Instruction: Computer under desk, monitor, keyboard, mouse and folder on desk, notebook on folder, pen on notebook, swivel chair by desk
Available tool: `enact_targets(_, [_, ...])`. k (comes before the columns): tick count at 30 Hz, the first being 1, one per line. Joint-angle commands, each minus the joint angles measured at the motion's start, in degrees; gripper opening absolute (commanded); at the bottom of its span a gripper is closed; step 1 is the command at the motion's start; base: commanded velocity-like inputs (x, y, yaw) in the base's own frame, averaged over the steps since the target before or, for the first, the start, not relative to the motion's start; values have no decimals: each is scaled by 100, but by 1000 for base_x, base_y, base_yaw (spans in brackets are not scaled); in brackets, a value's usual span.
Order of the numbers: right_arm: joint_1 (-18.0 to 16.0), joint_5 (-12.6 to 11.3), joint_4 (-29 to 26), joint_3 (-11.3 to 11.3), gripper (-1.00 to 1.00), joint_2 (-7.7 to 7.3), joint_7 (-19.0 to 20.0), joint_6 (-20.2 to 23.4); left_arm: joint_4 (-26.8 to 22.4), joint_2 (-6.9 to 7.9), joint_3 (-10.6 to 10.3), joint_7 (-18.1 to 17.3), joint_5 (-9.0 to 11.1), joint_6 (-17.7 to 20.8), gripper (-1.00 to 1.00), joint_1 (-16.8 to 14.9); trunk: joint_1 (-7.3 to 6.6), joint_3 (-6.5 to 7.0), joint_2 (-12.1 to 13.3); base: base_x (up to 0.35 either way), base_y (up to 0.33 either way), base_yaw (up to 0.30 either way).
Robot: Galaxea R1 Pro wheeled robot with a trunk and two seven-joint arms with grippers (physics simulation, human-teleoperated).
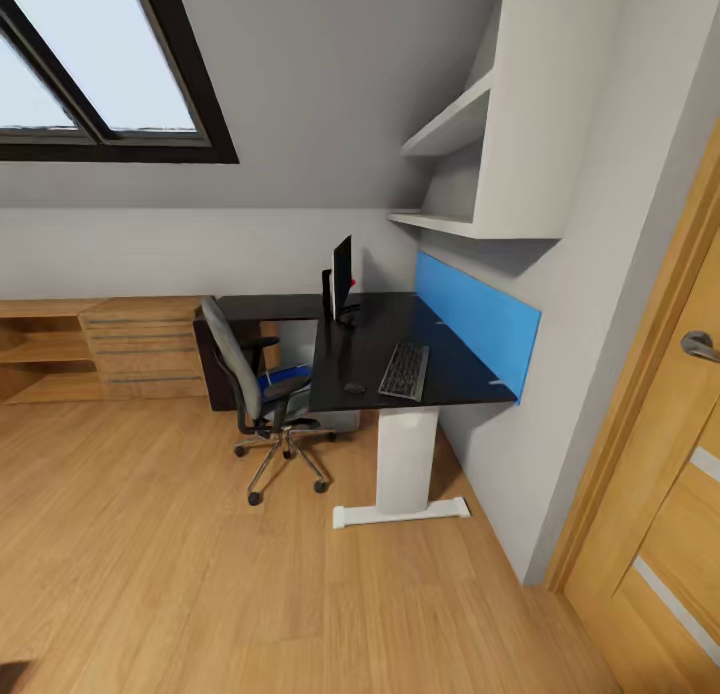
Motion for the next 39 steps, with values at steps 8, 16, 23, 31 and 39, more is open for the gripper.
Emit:
enact_targets(8, [-95, -53, 10, -17, 100, 183, -18, 63, -111, -225, 5, 67, -10, -4, 100, 8, -65, 51, 119, 0, 0, 0])
enact_targets(16, [-238, -61, -35, -11, 100, 266, -3, 46, -141, -238, 5, 79, -1, 5, 100, 8, -241, 195, 440, 0, 0, 0])
enact_targets(23, [-238, -61, -38, 0, 100, 312, 0, 15, -141, -237, 9, 77, 2, -8, 100, 8, -395, 321, 721, 0, 0, 0])
enact_targets(31, [-238, -57, -44, -7, 100, 314, 2, -299, -170, -230, 9, 77, 9, -9, 100, 8, -571, 464, 1041, 0, 0, 0])
enact_targets(39, [-238, -47, -175, -11, 100, 299, 0, -463, -190, -241, 9, 71, 9, -15, 100, 8, -746, 608, 1362, 0, 0, 0])
